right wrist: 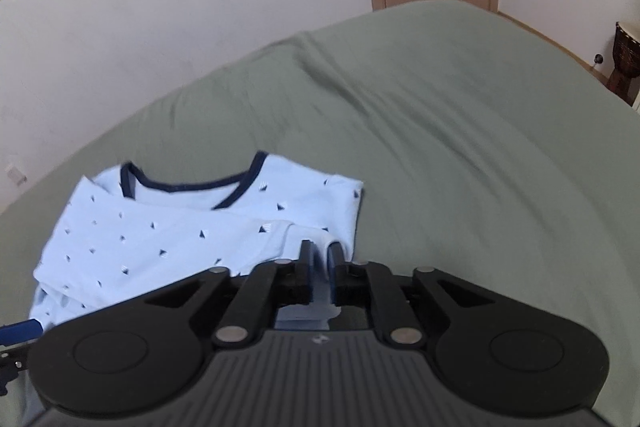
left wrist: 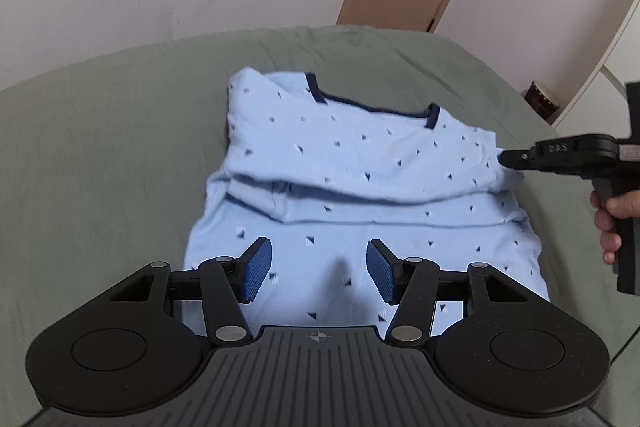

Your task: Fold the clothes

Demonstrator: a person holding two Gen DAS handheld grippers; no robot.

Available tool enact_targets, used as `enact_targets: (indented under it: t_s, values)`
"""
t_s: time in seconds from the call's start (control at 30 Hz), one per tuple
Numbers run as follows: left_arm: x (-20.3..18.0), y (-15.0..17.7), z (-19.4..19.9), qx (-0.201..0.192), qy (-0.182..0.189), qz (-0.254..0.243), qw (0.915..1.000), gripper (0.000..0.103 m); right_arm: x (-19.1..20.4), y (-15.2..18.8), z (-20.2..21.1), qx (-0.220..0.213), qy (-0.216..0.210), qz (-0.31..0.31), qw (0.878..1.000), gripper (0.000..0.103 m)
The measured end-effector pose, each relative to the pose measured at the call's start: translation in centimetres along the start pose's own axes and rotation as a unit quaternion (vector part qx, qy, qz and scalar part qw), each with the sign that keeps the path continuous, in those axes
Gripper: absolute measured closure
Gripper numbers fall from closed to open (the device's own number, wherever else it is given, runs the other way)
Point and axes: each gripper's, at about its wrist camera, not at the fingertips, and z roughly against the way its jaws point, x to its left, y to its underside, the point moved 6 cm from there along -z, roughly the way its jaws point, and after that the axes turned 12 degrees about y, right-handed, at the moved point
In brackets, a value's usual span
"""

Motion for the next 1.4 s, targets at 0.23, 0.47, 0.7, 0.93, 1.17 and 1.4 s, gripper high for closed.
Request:
enact_targets:
  t_s: [0.23, 0.47, 0.7, 0.93, 1.17, 1.4]
  values:
    - [0.7, -3.6, 0.0, -0.028, -0.025, -0.028, 0.9989, 0.052, -1.2, 0.8, 1.7, 0.006, -0.042, -0.018, 0.999, 0.06]
    - [1.2, -5.3, -1.8, -0.033, -0.04, -0.043, 0.9977, 0.052, -0.6, 2.3, 0.1, 0.022, -0.063, -0.032, 0.997, 0.064]
    - [2.5, -5.1, -3.8, -0.013, -0.076, -0.057, 0.9954, 0.052, -0.3, 2.2, 1.9, 0.03, -0.087, -0.024, 0.995, 0.09]
    - [4.7, -4.3, -4.3, 0.005, -0.097, -0.055, 0.9937, 0.049, -0.3, 3.7, 0.5, 0.075, -0.071, -0.011, 0.995, 0.089]
    - [4.8, -4.6, -3.3, 0.01, -0.096, -0.058, 0.9936, 0.051, -1.2, 3.2, 1.7, 0.068, -0.066, -0.013, 0.995, 0.082]
    - [1.9, -5.7, -1.8, -0.021, -0.062, -0.09, 0.9938, 0.051, -0.4, 0.9, 3.2, 0.004, -0.053, -0.013, 0.999, 0.082]
